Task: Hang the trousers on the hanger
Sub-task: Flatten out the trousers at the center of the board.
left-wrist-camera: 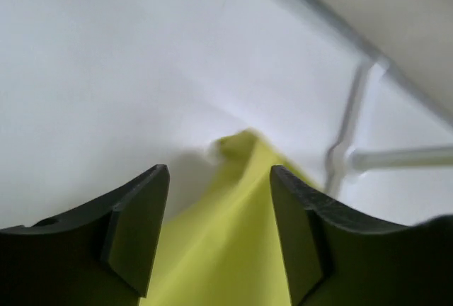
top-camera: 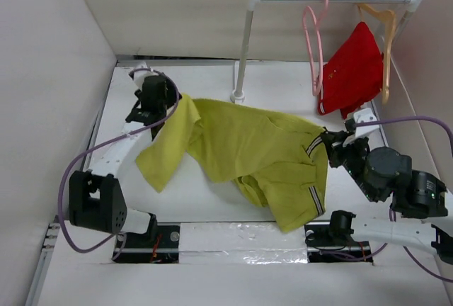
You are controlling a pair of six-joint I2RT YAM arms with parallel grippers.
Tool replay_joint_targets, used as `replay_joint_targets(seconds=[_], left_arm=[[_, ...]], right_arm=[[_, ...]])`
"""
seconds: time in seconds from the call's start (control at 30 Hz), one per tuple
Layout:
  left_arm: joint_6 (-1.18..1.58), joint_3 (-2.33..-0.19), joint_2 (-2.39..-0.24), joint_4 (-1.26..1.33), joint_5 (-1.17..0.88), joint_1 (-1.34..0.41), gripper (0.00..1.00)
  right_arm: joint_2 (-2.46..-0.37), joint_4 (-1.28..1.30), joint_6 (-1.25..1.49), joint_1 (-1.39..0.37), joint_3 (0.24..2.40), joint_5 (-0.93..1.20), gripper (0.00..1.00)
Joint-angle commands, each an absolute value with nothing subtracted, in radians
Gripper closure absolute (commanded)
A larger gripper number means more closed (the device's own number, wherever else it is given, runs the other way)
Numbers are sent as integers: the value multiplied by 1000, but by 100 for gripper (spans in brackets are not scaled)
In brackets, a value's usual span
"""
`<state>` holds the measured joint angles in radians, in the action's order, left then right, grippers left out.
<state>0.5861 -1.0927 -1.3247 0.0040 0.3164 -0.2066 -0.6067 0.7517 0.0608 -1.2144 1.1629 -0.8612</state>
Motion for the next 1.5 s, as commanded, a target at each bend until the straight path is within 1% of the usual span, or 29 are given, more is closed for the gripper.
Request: replay_joint_targets(seconds=[0.0,0.03,0.07,0.13,0.17,0.2,0.23,0.3,0.33,0.37,0.4,0.5,0.53,0.57,0.6,0.7,0.73,0.8,0.83,0.87,0.93,1.1,1.2,1.3,1.33,1.37,1.4,1.43,1.47], left_arm=[[580,-1019,-1286,30,296,-221,42],[583,-975,-1270,31,304,-221,36],[587,-953,-1250,29,304,-221,36],[603,-881,-1171,26,272,-259,37],[610,-846,-1134,28,262,-285,41],[617,-809,-1056,38,227,-346,47],[624,-726,-1019,43,203,-380,63],[643,-648,-918,48,146,-454,76],[667,-593,-895,32,135,-521,95],[682,-565,-867,16,129,-558,100],[695,-536,-812,3,123,-599,100],[761,-387,-689,23,118,-817,100],[781,-387,-661,31,126,-818,100],[804,-338,-637,35,135,-895,100],[834,-318,-608,46,146,-929,100],[873,-266,-641,107,152,-1054,100],[883,-258,-667,130,167,-1083,87],[902,-241,-768,234,214,-1162,67],[919,-241,-802,268,230,-1181,50],[926,-245,-875,341,241,-1190,44],[943,-256,-952,408,249,-1190,36],[965,-348,-1240,524,275,-1190,36],[980,-414,-1360,548,326,-1190,38],[1009,-449,-1426,569,366,-1190,42],[1017,-452,-1437,572,380,-1190,48],[1023,-463,-1446,571,393,-1181,57],[1037,-471,-1462,534,422,-1181,72],[1048,-482,-1460,499,437,-1181,95],[1054,-495,-1453,458,449,-1181,100]], right_arm=[[-587,631,63,-1198,1180,-996,100],[-597,626,55,-1198,1177,-991,100],[-607,633,55,-1198,1175,-989,100],[-638,643,61,-1198,1166,-996,100],[-644,637,54,-1198,1158,-996,100],[-649,623,52,-1189,1148,-994,100],[-656,618,49,-1189,1132,-996,100],[-661,597,31,-1164,1115,-994,100],[-664,588,20,-1154,1106,-993,100],[-672,584,12,-1141,1106,-988,100],[-676,572,9,-1112,1106,-974,100],[-690,516,-69,-1033,1106,-919,100],[-698,509,-75,-1010,1106,-896,100],[-704,502,-77,-985,1114,-869,100],[-718,479,-84,-962,1115,-806,100],[-738,436,-94,-870,1115,-688,100],[-755,430,-94,-850,1117,-661,100],[-768,413,-89,-793,1121,-582,100],[-776,408,-87,-778,1123,-559,100],[-776,400,-86,-753,1124,-537,100],[-773,397,-86,-742,1127,-491,100],[-767,408,-89,-703,1135,-445,100],[-761,411,-89,-683,1126,-425,100],[-753,416,-87,-663,1115,-407,100],[-752,417,-86,-651,1112,-402,100],[-749,417,-84,-637,1108,-396,100],[-744,419,-78,-637,1097,-391,100],[-733,420,-74,-624,1091,-393,100],[-727,423,-71,-611,1083,-397,100]])
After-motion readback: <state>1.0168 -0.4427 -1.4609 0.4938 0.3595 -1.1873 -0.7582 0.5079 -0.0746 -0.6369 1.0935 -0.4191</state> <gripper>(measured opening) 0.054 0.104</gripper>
